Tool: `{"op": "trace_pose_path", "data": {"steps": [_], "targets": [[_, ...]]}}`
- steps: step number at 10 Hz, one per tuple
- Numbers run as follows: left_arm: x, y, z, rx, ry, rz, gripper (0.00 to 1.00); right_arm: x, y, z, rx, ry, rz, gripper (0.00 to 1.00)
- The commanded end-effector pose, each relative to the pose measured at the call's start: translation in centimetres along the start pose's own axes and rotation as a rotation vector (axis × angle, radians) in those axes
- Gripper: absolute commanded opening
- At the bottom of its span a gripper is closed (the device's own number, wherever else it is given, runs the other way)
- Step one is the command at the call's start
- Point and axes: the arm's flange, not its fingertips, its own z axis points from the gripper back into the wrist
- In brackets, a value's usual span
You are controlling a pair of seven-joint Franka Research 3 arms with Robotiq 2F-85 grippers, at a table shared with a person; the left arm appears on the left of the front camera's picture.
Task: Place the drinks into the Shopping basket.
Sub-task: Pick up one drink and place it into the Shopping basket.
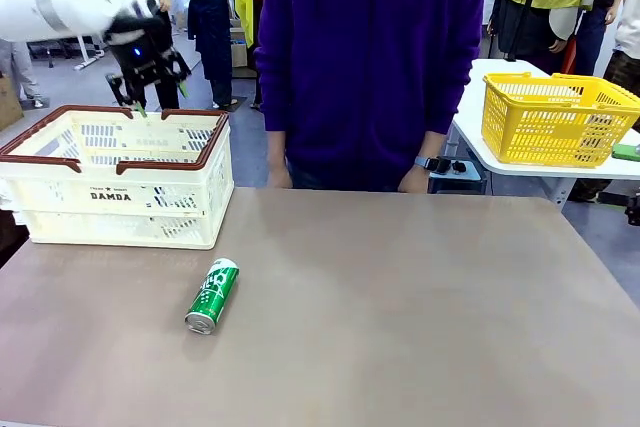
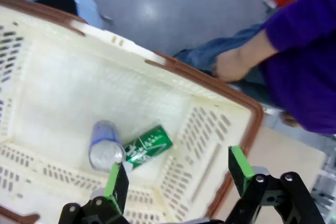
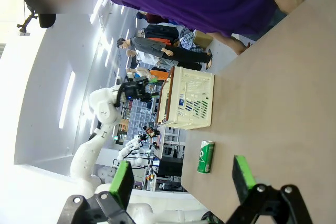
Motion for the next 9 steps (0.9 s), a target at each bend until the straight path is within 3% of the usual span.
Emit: {"op": "trace_pose_path", "data": {"steps": [1, 3, 4, 6, 7, 9], "targets": [[-2.1, 3.2, 5.1, -0.139, 0.082, 0.007, 1.0, 0.1, 0.3, 0.0, 0.013, -0.004, -0.002, 1.0], [-5.3, 8.1, 10.7, -0.241, 0.35, 0.001, 1.0, 0.1, 0.3, 0.0, 0.013, -0.004, -0.002, 1.0], [-6.5, 11.4, 12.1, -0.321, 0.421, -0.003, 1.0, 0.1, 0.3, 0.0, 0.013, -0.004, -0.002, 1.0], [-9.5, 20.4, 12.2, -0.605, 0.546, -0.019, 1.0, 0.1, 0.3, 0.0, 0.013, -0.004, -0.002, 1.0], [-11.2, 24.6, 11.6, -0.786, 0.584, -0.033, 1.0, 0.1, 0.3, 0.0, 0.013, -0.004, -0.002, 1.0], [-12.5, 30.7, 10.4, -0.914, 0.494, 0.129, 1.0, 0.1, 0.3, 0.0, 0.013, -0.004, -0.002, 1.0]]}}
